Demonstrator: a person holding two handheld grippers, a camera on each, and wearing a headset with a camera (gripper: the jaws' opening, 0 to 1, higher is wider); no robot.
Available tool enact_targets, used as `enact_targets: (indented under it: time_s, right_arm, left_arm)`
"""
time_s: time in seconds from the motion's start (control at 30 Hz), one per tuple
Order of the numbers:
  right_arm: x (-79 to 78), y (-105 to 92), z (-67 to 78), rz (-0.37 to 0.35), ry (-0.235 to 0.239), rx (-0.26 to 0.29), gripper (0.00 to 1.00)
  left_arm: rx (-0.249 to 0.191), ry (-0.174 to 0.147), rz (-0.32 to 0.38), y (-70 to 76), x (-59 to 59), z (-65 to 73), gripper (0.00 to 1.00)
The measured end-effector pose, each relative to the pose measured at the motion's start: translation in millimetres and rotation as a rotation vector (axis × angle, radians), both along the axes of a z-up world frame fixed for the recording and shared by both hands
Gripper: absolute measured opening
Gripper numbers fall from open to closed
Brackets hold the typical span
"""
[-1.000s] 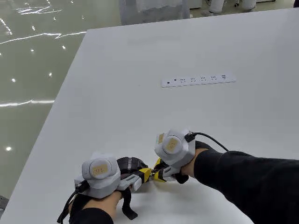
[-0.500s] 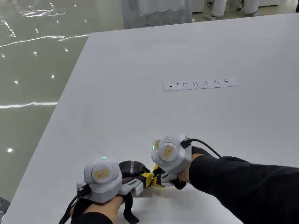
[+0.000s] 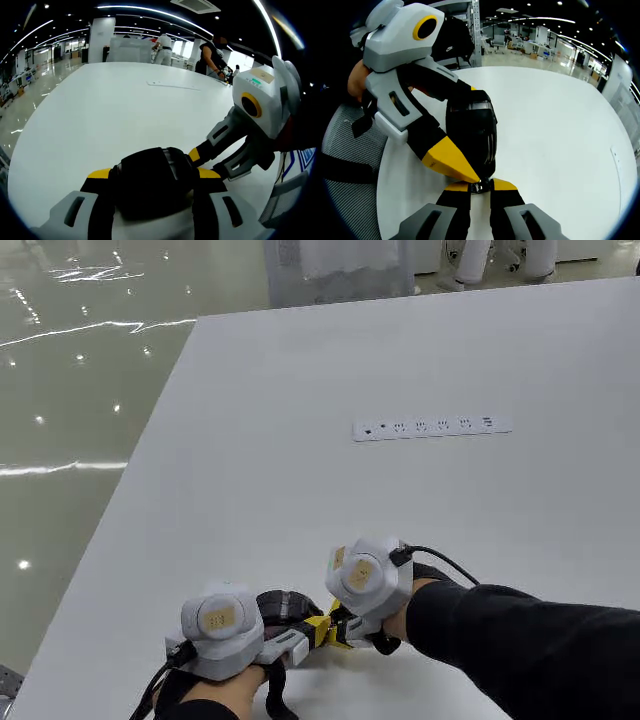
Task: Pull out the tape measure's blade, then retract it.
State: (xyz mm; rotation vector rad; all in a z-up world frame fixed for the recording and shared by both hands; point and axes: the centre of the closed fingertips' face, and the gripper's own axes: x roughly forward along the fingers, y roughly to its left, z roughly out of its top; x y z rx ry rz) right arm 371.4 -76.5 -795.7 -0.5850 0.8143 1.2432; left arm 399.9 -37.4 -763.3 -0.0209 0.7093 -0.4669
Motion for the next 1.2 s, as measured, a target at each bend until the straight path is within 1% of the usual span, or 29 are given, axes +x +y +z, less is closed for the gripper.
enact_targets:
  time_s: [0.1, 0.17, 0.2, 0.23, 0.27, 0.3, 0.33, 0.37, 0.47, 0.57, 0.67, 0.73, 0.77, 0.8, 0.83, 0.87, 0.9, 0.97, 1.0, 1.03, 1.1, 1.2]
  right_arm:
    - [-0.3, -0.3, 0.3, 0.007, -0.005, -0.011, 0.1]
    - [-0.8, -0.8, 0.2, 0.003, -0.006, -0.008, 0.1]
    - [-1.2, -1.5, 0.1, 0.004, -0.019, -0.016, 0.1]
    - [-1.7, -1.8, 0.0, 0.003, -0.025, -0.021, 0.11]
    - [-1.0, -2.7, -0.2, 0.011, -0.053, -0.031, 0.11]
    - [-1.5, -2.8, -0.2, 0.012, -0.06, -0.029, 0.11]
    - [-1.1, -2.5, -0.1, -0.006, -0.056, -0.021, 0.11]
    - [-0.2, -2.9, 0.0, -0.037, -0.042, -0.011, 0.11]
    - [-0.4, -5.3, 0.2, -0.026, -0.051, -0.013, 0.11]
    - [-0.6, -9.8, 0.4, -0.032, -0.045, -0.011, 0.1]
    - [-2.6, -13.1, 2.4, -0.033, -0.049, -0.004, 0.1]
    - [-2.7, -15.8, 3.2, -0.044, -0.044, -0.004, 0.1]
    - [-3.0, -17.6, 4.3, -0.049, -0.047, -0.001, 0.1]
    - [-3.1, -18.6, 5.9, -0.053, -0.05, 0.005, 0.1]
    - [-2.0, -20.5, 7.6, -0.067, -0.055, 0.014, 0.11]
    - [-2.4, -22.5, 8.2, -0.075, -0.055, 0.017, 0.11]
    - [-1.7, -25.2, 8.9, -0.081, -0.062, 0.015, 0.1]
    - [-1.4, -31.0, 11.4, -0.115, -0.058, 0.033, 0.09]
    - [-2.4, -34.4, 12.3, -0.131, -0.047, 0.041, 0.1]
    - [-2.8, -37.5, 12.9, -0.137, -0.047, 0.041, 0.1]
    - [-3.3, -43.8, 15.4, -0.147, -0.057, 0.045, 0.11]
    - [-3.4, -50.7, 21.4, -0.186, -0.053, 0.076, 0.12]
  left_arm:
    - [-0.004, -0.007, 0.0, -0.3, -0.4, -0.4, 0.59]
    - [-0.011, -0.004, 0.001, -0.2, -1.0, -0.5, 0.59]
    - [-0.018, 0.004, 0.002, -0.1, -1.3, -0.7, 0.6]
    - [-0.018, 0.003, 0.0, -0.3, -1.0, -1.0, 0.6]
    - [-0.017, 0.0, -0.001, -0.8, -0.8, -1.3, 0.6]
    - [-0.014, -0.005, -0.001, -1.2, -0.7, -1.6, 0.6]
    - [-0.007, -0.015, -0.007, -1.5, -0.8, -1.8, 0.61]
    - [-0.012, -0.018, -0.005, -1.6, -1.8, -1.5, 0.61]
    - [-0.015, -0.024, -0.003, -1.5, -2.4, -1.0, 0.61]
    - [-0.02, -0.023, 0.003, -1.4, -1.6, -1.9, 0.61]
    - [-0.04, -0.008, 0.015, -0.9, -0.9, -5.7, 0.62]
    - [-0.06, 0.014, 0.014, -0.8, -1.8, -7.3, 0.63]
    - [-0.061, 0.026, 0.016, -0.2, -2.1, -8.6, 0.64]
    - [-0.047, 0.018, 0.011, 0.7, -1.9, -8.2, 0.65]
    - [-0.026, -0.005, -0.01, 1.0, -1.1, -5.6, 0.66]
    - [-0.025, -0.013, -0.016, 0.3, -0.9, -3.5, 0.66]
    - [-0.006, -0.015, -0.032, 0.2, -1.7, -3.5, 0.66]
    - [0.001, -0.021, -0.055, -0.7, -1.6, -2.4, 0.64]
    - [-0.001, -0.019, -0.062, -0.7, -1.8, -1.8, 0.64]
    - [-0.008, -0.019, -0.065, -0.2, -1.8, -0.1, 0.63]
    - [-0.029, -0.01, -0.067, 1.3, -1.9, 0.4, 0.62]
    - [-0.047, 0.0, -0.065, 5.2, -2.1, 2.1, 0.64]
